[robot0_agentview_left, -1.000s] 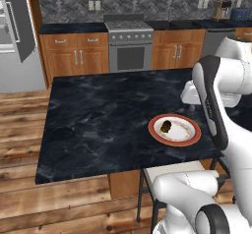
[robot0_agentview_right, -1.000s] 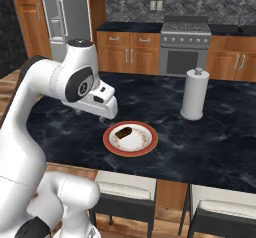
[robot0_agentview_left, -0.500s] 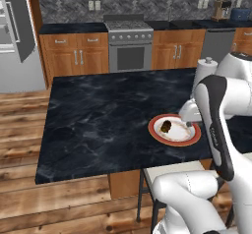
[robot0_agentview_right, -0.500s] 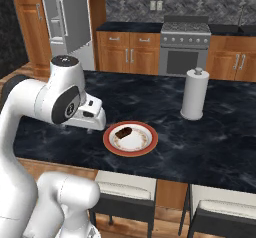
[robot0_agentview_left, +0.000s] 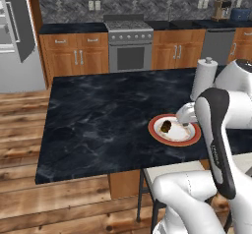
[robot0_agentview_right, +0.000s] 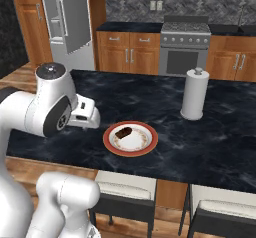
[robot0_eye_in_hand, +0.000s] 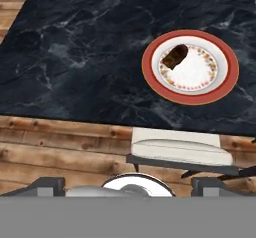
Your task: Take the cheese, fish, and sweet potato from the fridge and place them on the plate on the dining counter to create an appetizer plate.
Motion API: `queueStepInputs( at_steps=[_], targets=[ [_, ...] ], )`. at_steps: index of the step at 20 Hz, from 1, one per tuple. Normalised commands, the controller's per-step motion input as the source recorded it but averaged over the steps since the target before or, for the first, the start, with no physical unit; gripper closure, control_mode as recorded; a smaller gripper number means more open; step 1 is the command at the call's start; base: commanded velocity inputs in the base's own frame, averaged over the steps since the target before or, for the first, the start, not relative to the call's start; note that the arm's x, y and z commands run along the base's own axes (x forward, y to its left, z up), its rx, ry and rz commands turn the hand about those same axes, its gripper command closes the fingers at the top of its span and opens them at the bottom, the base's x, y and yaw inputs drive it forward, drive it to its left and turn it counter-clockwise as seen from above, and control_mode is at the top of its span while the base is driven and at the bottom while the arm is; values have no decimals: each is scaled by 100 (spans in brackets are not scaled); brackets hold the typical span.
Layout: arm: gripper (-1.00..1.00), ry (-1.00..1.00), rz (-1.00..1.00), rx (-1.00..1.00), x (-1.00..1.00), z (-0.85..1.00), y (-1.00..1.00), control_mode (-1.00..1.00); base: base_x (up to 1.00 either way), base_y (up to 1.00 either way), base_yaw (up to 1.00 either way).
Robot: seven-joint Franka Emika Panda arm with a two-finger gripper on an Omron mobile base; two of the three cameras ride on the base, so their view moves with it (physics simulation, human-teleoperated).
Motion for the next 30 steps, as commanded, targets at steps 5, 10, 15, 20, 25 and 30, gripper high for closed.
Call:
queueStepInputs(
  at_steps=[5,10,15,20,25,30],
  targets=[
    [-100,-32,3,-1,0,3,0,-100,0,0,0],
    [-100,-22,0,0,0,0,0,-100,0,0,0],
    [-100,-1,0,0,26,4,10,-100,0,0,0],
    [-100,7,-2,0,66,11,13,-100,0,0,0],
    [-100,5,-1,0,62,7,7,-100,0,0,0],
    [-100,0,0,0,29,0,1,-100,0,0,0]
  ],
)
